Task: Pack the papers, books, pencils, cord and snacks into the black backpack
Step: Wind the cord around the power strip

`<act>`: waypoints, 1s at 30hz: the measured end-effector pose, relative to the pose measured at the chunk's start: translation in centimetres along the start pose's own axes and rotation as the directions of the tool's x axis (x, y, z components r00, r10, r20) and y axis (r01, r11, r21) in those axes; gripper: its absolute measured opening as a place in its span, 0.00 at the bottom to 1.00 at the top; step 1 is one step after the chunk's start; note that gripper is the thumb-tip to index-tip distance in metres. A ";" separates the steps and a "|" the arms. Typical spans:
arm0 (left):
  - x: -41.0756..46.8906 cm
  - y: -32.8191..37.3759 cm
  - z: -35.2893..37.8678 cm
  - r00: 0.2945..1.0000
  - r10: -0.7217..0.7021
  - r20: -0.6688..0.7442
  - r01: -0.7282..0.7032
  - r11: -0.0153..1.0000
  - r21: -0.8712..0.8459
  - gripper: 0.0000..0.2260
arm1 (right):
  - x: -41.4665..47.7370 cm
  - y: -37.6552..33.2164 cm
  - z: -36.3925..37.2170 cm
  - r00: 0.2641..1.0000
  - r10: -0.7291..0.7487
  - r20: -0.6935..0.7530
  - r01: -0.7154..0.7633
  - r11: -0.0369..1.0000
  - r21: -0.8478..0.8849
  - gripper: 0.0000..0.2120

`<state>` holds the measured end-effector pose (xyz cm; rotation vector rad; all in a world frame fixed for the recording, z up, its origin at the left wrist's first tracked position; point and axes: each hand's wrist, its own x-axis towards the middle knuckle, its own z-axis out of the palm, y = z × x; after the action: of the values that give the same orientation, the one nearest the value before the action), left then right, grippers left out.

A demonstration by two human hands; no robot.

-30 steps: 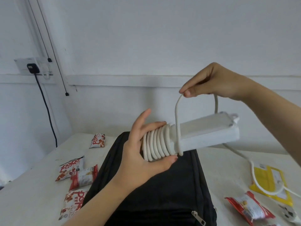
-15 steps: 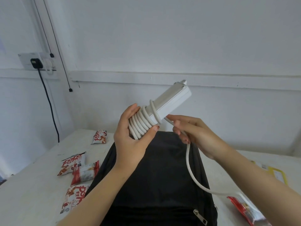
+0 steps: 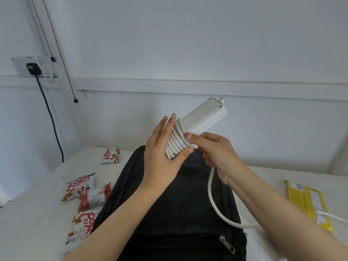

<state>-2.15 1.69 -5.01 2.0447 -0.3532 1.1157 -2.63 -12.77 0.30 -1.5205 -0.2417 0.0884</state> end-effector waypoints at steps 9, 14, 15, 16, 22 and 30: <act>0.8 -0.7 -0.3 0.989 0.037 0.146 -0.051 0.994 0.095 0.30 | 0.1 0.5 -0.7 1.000 0.027 0.014 -0.027 0.999 -0.020 0.04; 1.0 -0.9 -0.8 0.991 0.071 0.112 -0.090 0.982 0.169 0.28 | 0.2 2.1 -0.5 0.998 0.048 0.044 -0.049 0.999 0.012 0.12; 1.0 -1.0 -0.9 0.993 0.073 0.089 -0.087 0.982 0.167 0.27 | 0.1 2.2 -0.4 0.996 0.040 0.086 -0.042 0.999 0.020 0.11; 1.1 -1.1 -1.0 0.995 0.071 0.066 -0.081 0.984 0.160 0.27 | 0.1 2.3 -0.3 0.992 0.031 0.121 -0.033 0.999 0.012 0.10; 2.2 -1.5 -2.5 0.997 0.063 -0.041 -0.053 0.976 0.212 0.28 | -0.1 3.7 -0.8 0.997 -0.022 0.072 0.047 0.929 -0.367 0.06; 3.6 -1.9 -3.2 0.994 0.037 -0.104 -0.006 0.960 0.279 0.28 | -0.3 3.6 -1.6 0.987 0.159 0.027 -0.135 0.903 -0.408 0.06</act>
<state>-0.89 5.71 -2.07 2.2154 -0.1710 1.3470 -2.22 -14.22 -3.38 -1.9526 -0.1993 0.2152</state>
